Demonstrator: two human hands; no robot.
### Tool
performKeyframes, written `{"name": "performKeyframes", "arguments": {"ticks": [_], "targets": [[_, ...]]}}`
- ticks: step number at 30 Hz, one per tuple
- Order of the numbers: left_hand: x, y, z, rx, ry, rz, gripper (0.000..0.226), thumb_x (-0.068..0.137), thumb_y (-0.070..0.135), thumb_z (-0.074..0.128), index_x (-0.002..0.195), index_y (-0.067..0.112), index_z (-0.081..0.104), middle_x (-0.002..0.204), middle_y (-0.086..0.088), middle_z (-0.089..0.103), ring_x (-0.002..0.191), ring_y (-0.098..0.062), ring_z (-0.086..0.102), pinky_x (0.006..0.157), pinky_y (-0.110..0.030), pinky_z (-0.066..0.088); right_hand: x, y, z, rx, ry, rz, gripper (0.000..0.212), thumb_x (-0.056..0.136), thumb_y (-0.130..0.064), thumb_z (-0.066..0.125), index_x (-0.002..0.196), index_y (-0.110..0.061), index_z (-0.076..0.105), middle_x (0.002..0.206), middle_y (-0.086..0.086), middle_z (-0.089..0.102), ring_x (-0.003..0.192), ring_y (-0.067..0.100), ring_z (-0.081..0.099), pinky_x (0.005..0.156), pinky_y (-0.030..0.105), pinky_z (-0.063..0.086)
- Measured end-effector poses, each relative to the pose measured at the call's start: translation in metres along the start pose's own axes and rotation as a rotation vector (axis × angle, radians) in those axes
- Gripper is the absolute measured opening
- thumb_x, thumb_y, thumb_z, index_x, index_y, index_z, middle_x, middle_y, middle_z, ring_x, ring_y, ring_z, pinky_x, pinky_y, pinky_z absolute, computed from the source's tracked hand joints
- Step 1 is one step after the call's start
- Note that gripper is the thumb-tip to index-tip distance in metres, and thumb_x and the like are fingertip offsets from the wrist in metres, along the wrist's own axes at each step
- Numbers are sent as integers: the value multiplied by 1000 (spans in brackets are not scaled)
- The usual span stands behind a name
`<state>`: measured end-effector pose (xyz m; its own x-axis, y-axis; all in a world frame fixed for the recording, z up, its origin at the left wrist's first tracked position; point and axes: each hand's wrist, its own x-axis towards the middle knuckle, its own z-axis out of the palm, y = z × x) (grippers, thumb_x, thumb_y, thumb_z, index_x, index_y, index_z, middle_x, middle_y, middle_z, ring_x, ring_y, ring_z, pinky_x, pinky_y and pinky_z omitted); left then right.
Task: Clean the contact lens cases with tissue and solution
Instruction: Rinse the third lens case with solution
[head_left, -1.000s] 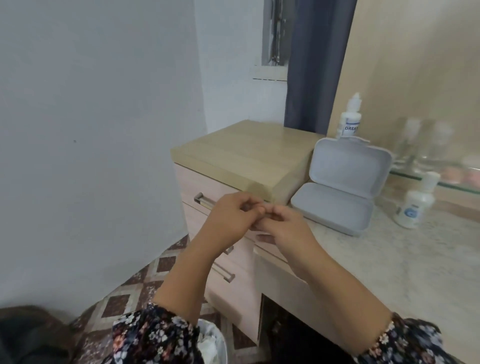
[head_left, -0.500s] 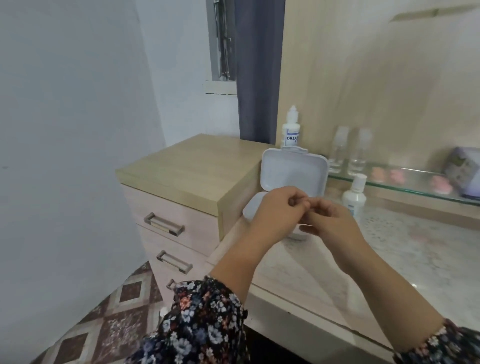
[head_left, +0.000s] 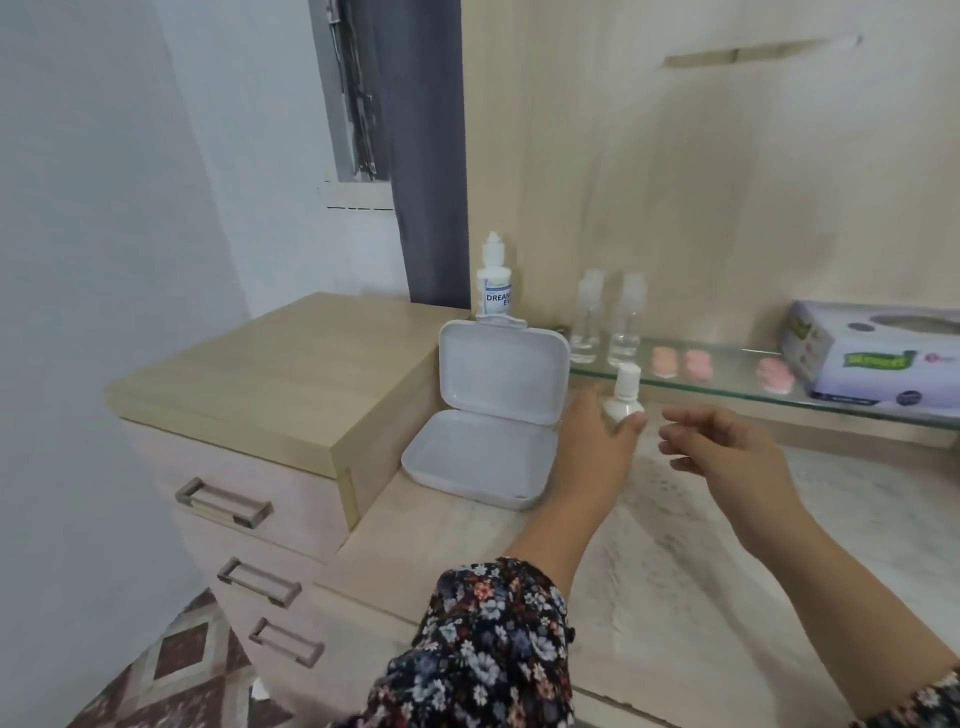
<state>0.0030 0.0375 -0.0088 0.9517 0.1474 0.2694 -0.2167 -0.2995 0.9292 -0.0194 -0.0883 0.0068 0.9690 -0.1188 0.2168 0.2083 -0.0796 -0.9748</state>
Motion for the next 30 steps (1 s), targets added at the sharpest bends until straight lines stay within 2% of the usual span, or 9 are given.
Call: {"name": "performKeyframes", "arguments": {"ticks": [2, 5, 8, 12, 15, 18, 21, 24, 30], "targets": [[4, -5, 11, -8, 1, -42, 42, 83, 35, 69, 118, 25, 49, 106, 6, 60, 96, -15, 58, 79, -31, 46, 5, 3, -8, 2, 42, -14, 17, 90, -3, 60, 93, -18, 69, 81, 3, 70, 73, 13, 65, 67, 21, 52], [5, -9, 26, 21, 86, -69, 49, 80, 27, 75, 119, 24, 46, 104, 6, 59, 91, -14, 58, 68, -23, 42, 9, 8, -17, 11, 96, -40, 15, 90, -4, 61, 93, -17, 69, 80, 3, 69, 72, 12, 64, 65, 21, 51], [5, -17, 35, 18, 156, -47, 44, 79, 21, 76, 115, 22, 51, 105, 4, 61, 93, -15, 59, 77, -28, 46, 9, 15, -23, 8, 146, -68, 13, 90, -8, 62, 93, -18, 69, 80, 2, 69, 70, 10, 64, 64, 23, 50], [4, -22, 38, 39, 113, 72, 41, 76, 21, 77, 113, 24, 59, 107, 8, 59, 97, -11, 56, 83, -27, 47, 10, 16, -28, -26, 185, -86, 3, 86, -21, 69, 89, -21, 71, 81, -3, 69, 67, 4, 61, 64, 20, 46], [3, -20, 39, 82, 73, 176, 45, 73, 17, 78, 114, 23, 61, 108, 9, 56, 101, -11, 53, 85, -25, 45, 11, 13, -26, -10, 164, -102, 14, 81, -25, 74, 93, -19, 71, 83, -1, 68, 68, 1, 58, 66, 18, 45], [2, -19, 41, 98, 26, 263, 44, 72, 13, 77, 112, 23, 63, 106, 10, 54, 102, -13, 51, 84, -25, 45, 10, 10, -22, 18, 157, -114, 16, 78, -23, 78, 90, -21, 67, 82, -1, 65, 71, 7, 57, 69, 21, 46], [1, -22, 41, 86, -30, 313, 45, 73, 10, 76, 113, 27, 64, 108, 14, 52, 106, -13, 50, 86, -23, 43, 11, 9, -25, 5, 137, -120, 13, 80, -16, 76, 88, -22, 67, 81, -5, 66, 68, 1, 57, 69, 22, 45], [3, -23, 41, 78, -19, 310, 46, 73, 9, 76, 114, 26, 64, 107, 15, 51, 106, -14, 50, 88, -27, 45, 14, 8, -30, 84, 46, -136, 31, 83, -3, 70, 100, -29, 67, 91, -5, 65, 80, 5, 59, 76, 26, 49], [5, -21, 40, 112, -27, 306, 48, 74, 9, 74, 116, 27, 63, 109, 16, 51, 108, -12, 48, 88, -28, 45, 17, 10, -35, 82, 82, -140, 31, 77, -6, 77, 101, -24, 67, 87, -6, 65, 81, 8, 61, 80, 26, 52]]}}
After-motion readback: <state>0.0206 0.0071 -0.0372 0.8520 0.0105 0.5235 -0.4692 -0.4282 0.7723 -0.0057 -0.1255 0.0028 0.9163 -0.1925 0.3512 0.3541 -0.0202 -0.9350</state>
